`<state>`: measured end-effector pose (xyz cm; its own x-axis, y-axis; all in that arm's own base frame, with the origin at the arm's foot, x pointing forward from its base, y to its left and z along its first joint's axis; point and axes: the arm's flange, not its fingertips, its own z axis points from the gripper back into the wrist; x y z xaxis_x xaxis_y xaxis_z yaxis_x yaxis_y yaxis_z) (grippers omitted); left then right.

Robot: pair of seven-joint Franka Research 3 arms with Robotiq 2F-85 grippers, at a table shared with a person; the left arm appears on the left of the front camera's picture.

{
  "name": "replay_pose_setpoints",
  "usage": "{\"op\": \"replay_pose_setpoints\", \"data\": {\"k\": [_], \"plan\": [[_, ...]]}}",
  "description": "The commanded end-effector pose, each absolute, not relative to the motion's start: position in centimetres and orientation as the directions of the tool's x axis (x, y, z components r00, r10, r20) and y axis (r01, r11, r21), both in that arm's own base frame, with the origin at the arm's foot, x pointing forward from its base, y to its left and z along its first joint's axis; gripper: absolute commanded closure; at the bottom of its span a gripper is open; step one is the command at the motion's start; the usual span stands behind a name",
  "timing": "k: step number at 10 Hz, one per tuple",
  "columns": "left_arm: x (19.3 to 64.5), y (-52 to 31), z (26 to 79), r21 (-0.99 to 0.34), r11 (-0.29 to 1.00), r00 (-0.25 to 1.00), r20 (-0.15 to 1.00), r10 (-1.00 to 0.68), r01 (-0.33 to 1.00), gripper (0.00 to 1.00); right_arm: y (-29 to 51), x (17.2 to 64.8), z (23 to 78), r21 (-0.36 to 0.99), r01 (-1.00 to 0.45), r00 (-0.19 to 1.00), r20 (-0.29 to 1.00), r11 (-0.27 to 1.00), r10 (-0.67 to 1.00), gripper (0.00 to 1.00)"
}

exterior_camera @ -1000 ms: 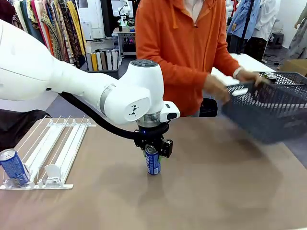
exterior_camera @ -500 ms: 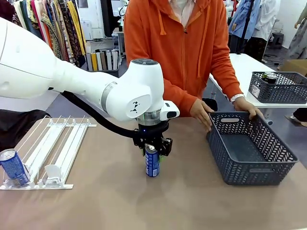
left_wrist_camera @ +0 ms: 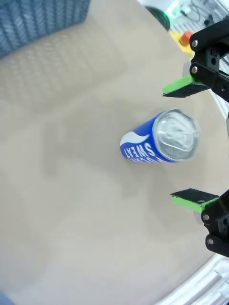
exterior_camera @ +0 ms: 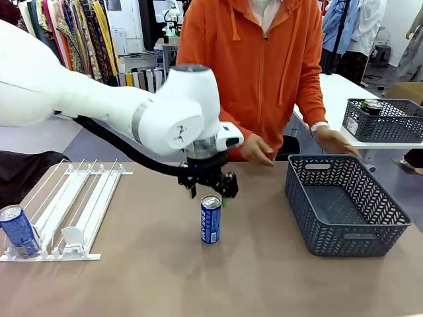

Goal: Retrieve and store the cans from the dispenser.
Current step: Pick up one can from the Automatic Can Dispenser and place it in the middle of the table.

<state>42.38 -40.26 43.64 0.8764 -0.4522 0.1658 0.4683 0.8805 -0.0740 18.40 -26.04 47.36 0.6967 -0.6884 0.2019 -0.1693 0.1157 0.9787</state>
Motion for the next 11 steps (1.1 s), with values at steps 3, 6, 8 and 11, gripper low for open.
{"op": "replay_pose_setpoints", "data": {"k": [3,6,8,11], "plan": [[39.0,-27.4,54.4,-0.305,0.887,0.932,0.214,-0.291,0.347,0.00,-26.1,18.7,47.8,0.976,-0.190,0.688,0.211,0.109,-0.695,0.00],[40.5,-9.2,57.4,-0.677,0.696,0.971,0.182,-0.158,0.240,0.00,-26.1,18.7,47.8,0.976,-0.190,0.688,0.211,0.109,-0.695,0.00],[39.3,2.4,54.5,-0.868,0.487,0.991,0.132,0.032,0.100,0.00,-26.1,18.7,47.8,0.976,-0.190,0.688,0.211,0.109,-0.695,0.00],[37.6,11.4,48.7,-0.963,0.267,0.976,0.022,0.216,-0.037,0.00,-26.1,18.7,47.8,0.976,-0.190,0.688,0.211,0.109,-0.695,0.00]]}}
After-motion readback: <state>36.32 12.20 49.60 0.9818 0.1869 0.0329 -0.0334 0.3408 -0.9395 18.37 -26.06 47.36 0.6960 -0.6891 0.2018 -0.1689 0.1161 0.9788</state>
